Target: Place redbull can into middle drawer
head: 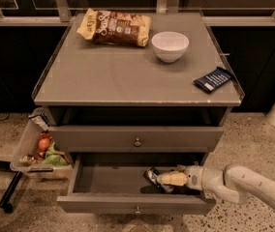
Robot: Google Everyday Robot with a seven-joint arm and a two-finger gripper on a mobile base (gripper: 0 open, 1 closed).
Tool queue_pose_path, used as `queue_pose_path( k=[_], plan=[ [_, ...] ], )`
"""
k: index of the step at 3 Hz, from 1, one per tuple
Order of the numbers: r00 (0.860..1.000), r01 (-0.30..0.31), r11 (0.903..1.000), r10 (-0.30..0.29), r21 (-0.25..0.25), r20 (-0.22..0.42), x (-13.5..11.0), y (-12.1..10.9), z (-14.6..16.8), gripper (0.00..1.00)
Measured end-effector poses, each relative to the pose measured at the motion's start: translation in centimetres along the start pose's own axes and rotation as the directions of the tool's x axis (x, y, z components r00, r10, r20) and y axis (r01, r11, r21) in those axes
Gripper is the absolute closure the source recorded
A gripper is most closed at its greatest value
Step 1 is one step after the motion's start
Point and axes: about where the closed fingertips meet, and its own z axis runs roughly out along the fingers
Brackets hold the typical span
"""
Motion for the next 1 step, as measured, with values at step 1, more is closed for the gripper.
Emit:
queue_pose_path(
  k=[1],
  plan=[
    [1.000, 0.000, 1.0000, 0.000, 0.000, 0.000, 0.00, 0.00, 0.00, 0.00]
  ],
)
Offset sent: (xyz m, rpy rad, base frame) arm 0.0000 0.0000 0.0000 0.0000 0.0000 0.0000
